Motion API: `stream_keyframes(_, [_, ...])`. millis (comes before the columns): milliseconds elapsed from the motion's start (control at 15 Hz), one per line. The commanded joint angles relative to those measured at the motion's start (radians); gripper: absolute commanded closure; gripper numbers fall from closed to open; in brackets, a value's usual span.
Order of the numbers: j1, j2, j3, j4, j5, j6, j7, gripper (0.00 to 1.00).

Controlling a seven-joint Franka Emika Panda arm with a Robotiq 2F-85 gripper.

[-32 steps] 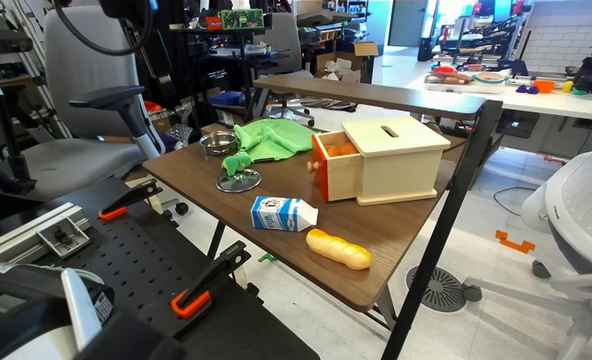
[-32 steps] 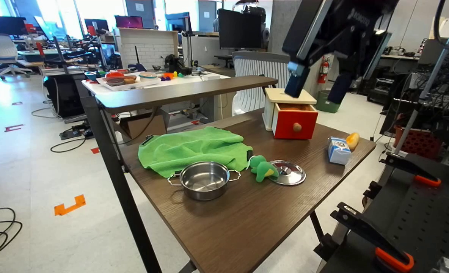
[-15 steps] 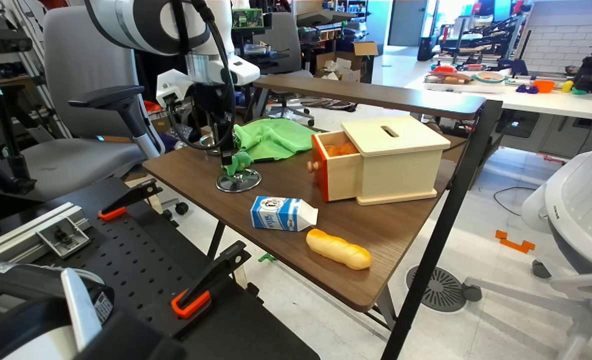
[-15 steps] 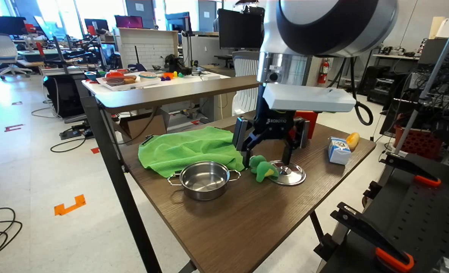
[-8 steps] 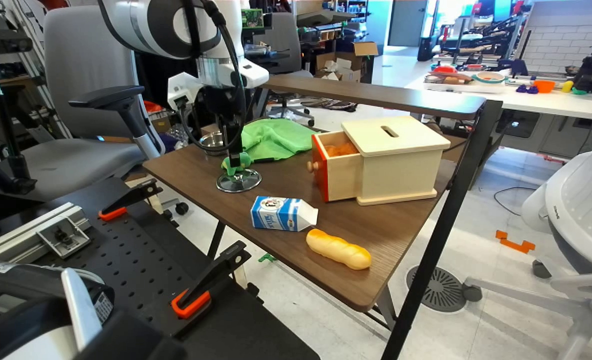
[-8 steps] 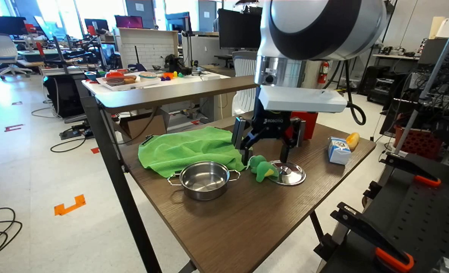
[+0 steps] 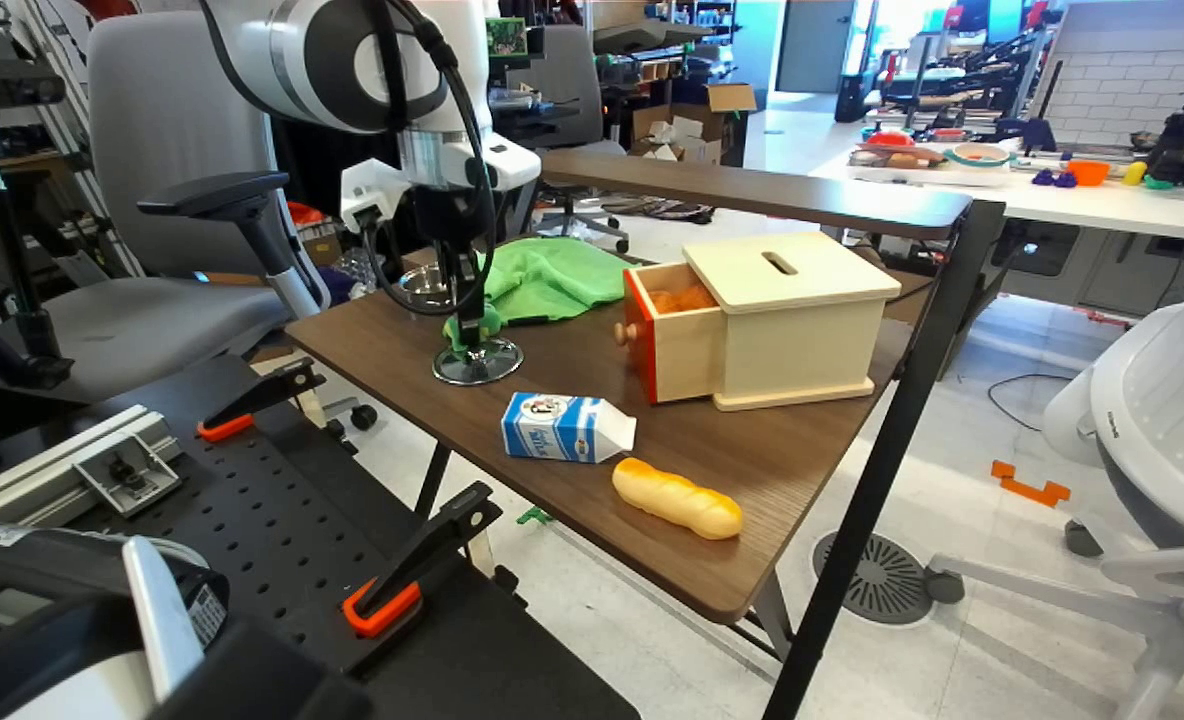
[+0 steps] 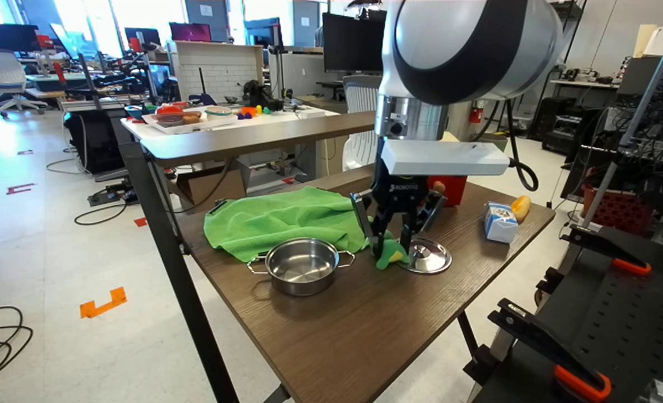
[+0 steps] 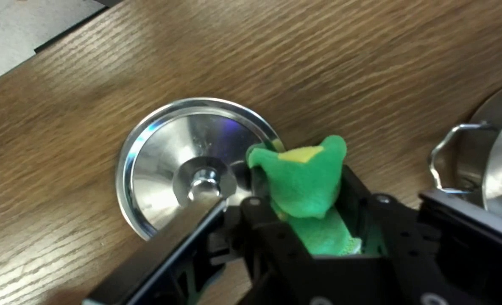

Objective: Place the stuffed animal in the pot

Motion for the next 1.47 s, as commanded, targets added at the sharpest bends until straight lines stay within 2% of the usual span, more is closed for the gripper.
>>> stream_keyframes(0, [-0.006,-0.022,0.018,0.001,0.035,-0.03,-0.013,0.88])
stream_keyframes(133, [0.013,-0.048,0.007,-0.022,0.028,-0.025,0.007,0.98])
stream_keyframes(267, [0.034,-0.087,-0.009,-0.049,0.01,-0.02,0.024,0.95])
stream_keyframes(333, [0.025,-0.112,0.003,-0.061,0.02,-0.026,0.013,0.98])
stream_keyframes(467, [0.034,-0.158,-0.007,-0.079,0.012,-0.023,0.03,0.96])
stream_keyframes(733, [0.032,-0.214,0.01,-0.066,0.008,-0.044,0.045,0.96])
stream_keyframes(1067, [0.035,-0.183,0.076,0.008,0.043,-0.073,0.051,0.96])
stream_keyframes(1400, [0.086,-0.132,0.092,0.07,0.01,-0.072,0.1,0.96])
